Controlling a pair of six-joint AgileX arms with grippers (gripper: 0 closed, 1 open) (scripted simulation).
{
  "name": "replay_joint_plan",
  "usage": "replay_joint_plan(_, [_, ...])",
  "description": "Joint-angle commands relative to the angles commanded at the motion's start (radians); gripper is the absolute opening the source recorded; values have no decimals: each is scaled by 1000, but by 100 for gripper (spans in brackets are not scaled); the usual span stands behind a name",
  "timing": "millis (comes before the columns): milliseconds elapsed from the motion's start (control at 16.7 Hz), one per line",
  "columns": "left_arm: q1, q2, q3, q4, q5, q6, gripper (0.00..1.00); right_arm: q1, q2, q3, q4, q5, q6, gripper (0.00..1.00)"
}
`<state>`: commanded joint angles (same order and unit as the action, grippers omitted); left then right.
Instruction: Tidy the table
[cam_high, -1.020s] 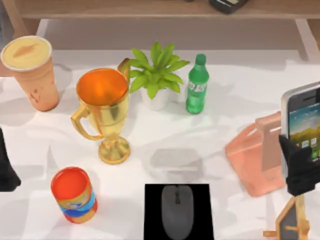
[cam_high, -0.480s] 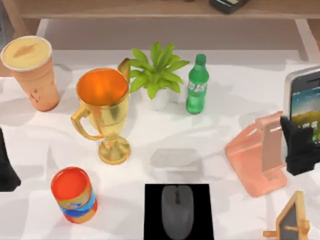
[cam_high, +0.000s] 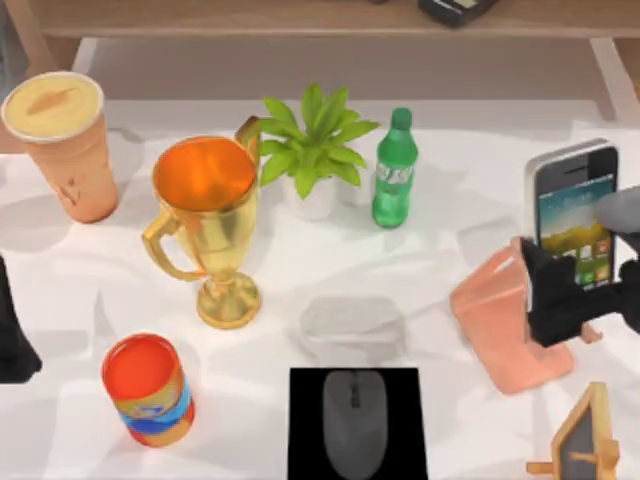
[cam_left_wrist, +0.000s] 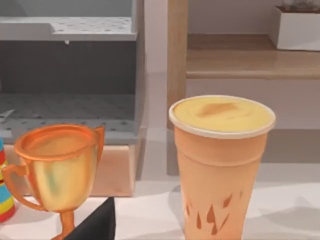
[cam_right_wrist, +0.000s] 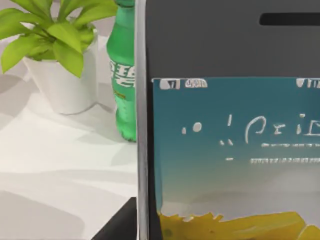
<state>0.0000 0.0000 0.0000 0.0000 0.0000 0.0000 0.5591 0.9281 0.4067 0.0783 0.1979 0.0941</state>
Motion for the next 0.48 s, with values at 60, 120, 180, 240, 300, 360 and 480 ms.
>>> replay_joint_plan(60, [0, 0, 0, 0, 0, 0, 100, 1, 5, -2, 9, 2, -3, 0])
replay_joint_plan(120, [0, 0, 0, 0, 0, 0, 100, 2, 6, -3, 10, 3, -4, 0])
replay_joint_plan(180, [0, 0, 0, 0, 0, 0, 100, 2, 6, -3, 10, 3, -4, 0])
replay_joint_plan(240, [0, 0, 0, 0, 0, 0, 100, 2, 6, -3, 10, 3, -4, 0])
replay_joint_plan(300, [0, 0, 0, 0, 0, 0, 100, 2, 6, -3, 10, 3, -4, 0])
replay_joint_plan(360, [0, 0, 0, 0, 0, 0, 100, 2, 6, -3, 10, 3, -4, 8])
replay_joint_plan(480, [0, 0, 0, 0, 0, 0, 100, 2, 6, -3, 10, 3, -4, 23])
